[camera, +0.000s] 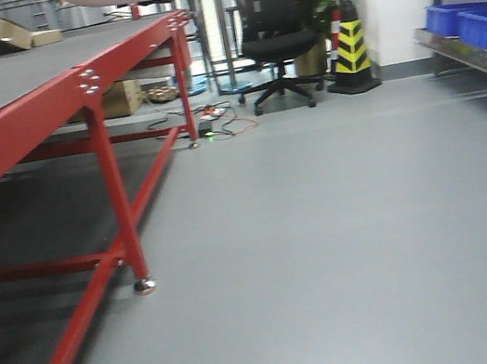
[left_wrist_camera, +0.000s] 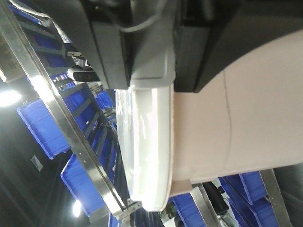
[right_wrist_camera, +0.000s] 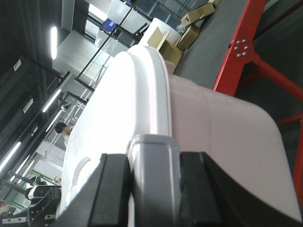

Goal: Grab white bin and place on right shelf
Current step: 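Hold the bin with both grippers while turning toward the steel shelf rack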

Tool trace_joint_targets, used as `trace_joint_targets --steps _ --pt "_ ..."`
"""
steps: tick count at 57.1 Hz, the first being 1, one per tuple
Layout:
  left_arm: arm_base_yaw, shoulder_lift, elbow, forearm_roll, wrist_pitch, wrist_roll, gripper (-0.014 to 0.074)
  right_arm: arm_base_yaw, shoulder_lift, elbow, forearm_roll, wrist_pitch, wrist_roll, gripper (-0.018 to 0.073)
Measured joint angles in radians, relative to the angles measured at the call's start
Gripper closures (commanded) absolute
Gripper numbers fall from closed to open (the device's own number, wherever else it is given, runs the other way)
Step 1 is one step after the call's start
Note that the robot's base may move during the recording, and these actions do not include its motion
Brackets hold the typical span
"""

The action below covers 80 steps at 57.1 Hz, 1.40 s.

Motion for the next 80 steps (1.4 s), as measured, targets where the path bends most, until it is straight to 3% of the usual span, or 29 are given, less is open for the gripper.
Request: trace_joint_targets --steps 80 --pt "0.0 0.0 0.0 0.0 0.002 0.0 0.0722 0.0 0.0 0.0 0.0 -0.002 0.0 0.0501"
